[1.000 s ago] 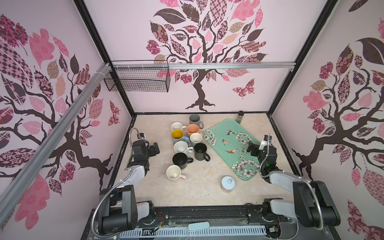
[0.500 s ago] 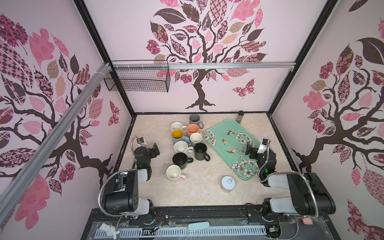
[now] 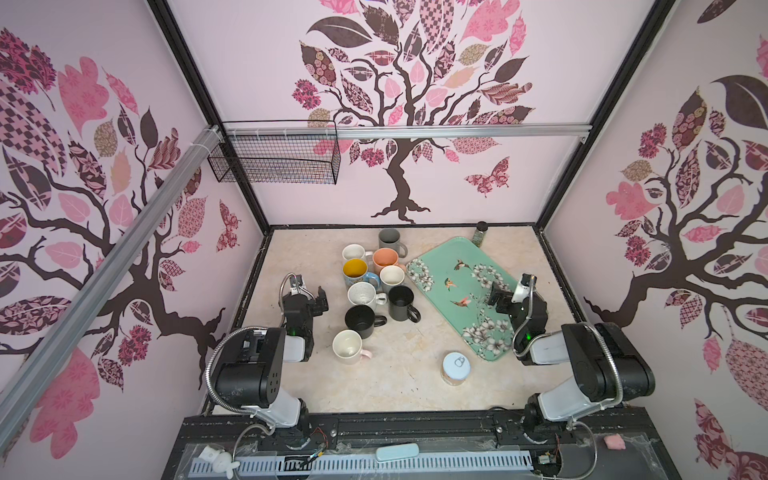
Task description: Turn the mug right side up
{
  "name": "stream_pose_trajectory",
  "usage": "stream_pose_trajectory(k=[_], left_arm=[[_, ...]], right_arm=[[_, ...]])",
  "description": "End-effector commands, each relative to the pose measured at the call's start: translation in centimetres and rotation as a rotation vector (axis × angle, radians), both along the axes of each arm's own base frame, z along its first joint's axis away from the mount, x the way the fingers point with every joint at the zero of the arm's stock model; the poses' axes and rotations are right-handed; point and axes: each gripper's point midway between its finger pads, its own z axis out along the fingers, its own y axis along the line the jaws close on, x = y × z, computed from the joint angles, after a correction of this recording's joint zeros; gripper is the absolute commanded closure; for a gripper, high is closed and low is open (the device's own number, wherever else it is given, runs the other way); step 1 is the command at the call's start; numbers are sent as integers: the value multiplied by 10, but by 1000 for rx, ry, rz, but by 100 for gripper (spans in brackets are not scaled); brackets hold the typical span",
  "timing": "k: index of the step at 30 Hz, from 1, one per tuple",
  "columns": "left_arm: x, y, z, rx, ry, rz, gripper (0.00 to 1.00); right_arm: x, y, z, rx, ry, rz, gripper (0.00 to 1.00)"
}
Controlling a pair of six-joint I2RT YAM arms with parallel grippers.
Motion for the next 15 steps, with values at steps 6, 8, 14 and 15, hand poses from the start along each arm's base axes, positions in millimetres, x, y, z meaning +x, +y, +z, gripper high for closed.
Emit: stream_pose_trajectory(k=[6, 8, 14, 15], left_arm=[[7, 4, 13, 16, -32, 17, 4], [8, 3, 13, 18, -32, 14, 4], [8, 3, 13, 18, -32, 14, 4], [8, 3, 14, 17, -35, 14, 4]], right_arm=[[1, -1, 2, -10, -3, 1, 0], [1, 0, 2, -11, -1, 4, 0], [1, -1, 2, -11, -2, 2, 0], [1, -1, 2, -11, -2, 2, 0]])
